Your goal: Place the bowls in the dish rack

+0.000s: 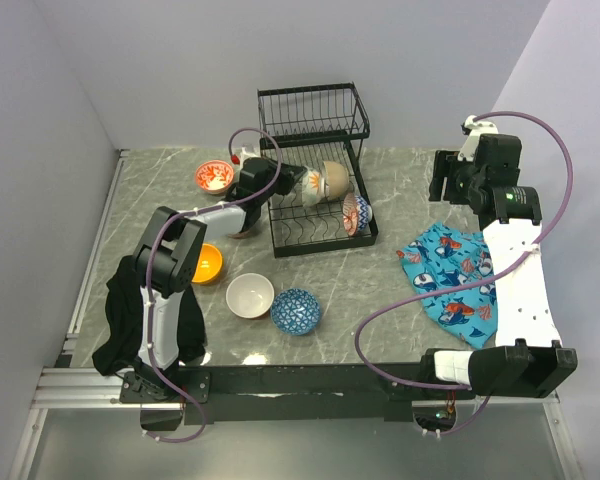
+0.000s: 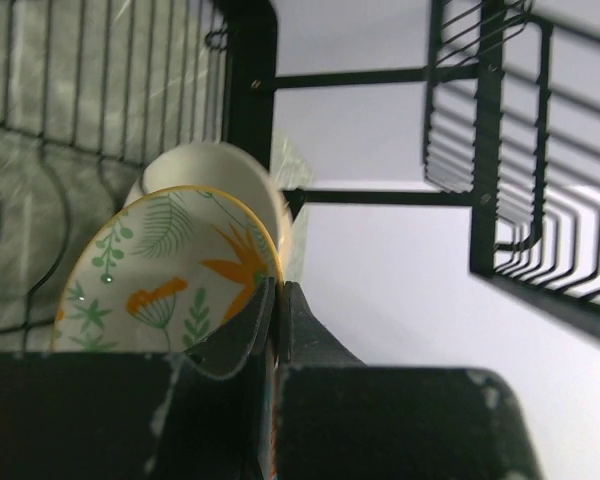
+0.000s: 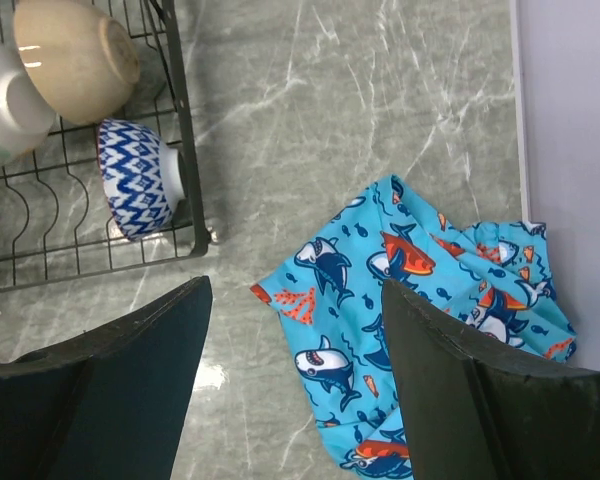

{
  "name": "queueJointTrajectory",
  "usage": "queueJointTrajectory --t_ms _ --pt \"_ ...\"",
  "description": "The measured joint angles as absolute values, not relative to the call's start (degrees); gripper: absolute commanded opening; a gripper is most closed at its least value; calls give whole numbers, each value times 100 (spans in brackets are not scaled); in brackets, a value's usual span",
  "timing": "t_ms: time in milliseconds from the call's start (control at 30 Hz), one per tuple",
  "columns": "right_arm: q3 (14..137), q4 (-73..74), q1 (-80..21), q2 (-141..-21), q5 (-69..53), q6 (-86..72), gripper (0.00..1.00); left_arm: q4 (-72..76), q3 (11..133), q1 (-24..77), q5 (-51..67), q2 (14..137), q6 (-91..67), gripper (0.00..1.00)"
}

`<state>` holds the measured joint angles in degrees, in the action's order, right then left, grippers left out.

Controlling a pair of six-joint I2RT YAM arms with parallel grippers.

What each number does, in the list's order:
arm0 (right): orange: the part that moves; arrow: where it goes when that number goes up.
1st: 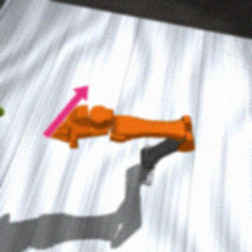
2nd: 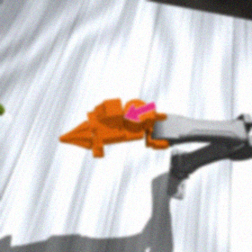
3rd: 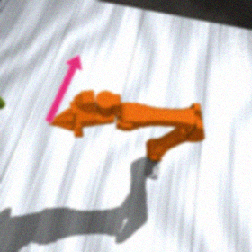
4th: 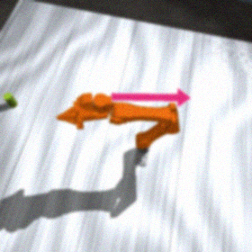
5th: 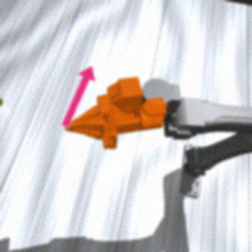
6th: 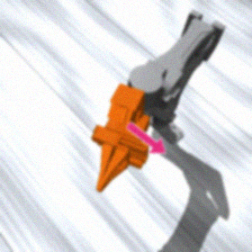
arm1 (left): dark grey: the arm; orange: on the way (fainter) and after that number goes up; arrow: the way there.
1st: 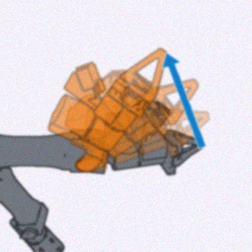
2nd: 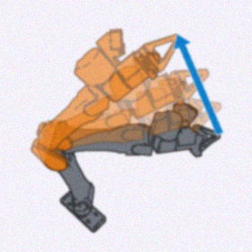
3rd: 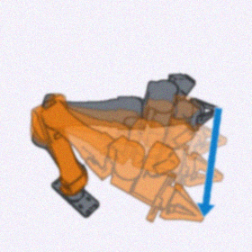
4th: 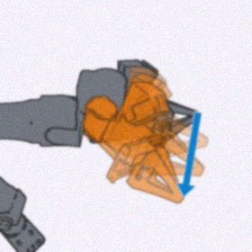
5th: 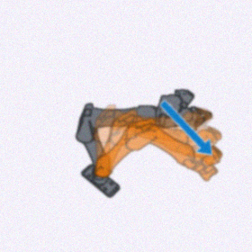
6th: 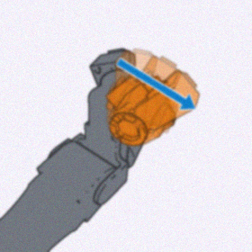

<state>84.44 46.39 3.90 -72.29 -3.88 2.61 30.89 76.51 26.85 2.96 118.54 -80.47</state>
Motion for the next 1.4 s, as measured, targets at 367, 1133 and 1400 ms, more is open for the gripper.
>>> queueJointTrajectory --t_ms 367,1133,1400 --pt "8678 4637 198 -7380 -211 316 76 3050 8101 2845 -80 12081 -8020 1" --pt "8807 4683 -58 -7618 -67 502 77 2637 8851 2950 -493 12746 -9052 1" --pt "8812 4687 -305 -7808 58 550 77 2290 8930 2943 -456 12746 -9896 1"
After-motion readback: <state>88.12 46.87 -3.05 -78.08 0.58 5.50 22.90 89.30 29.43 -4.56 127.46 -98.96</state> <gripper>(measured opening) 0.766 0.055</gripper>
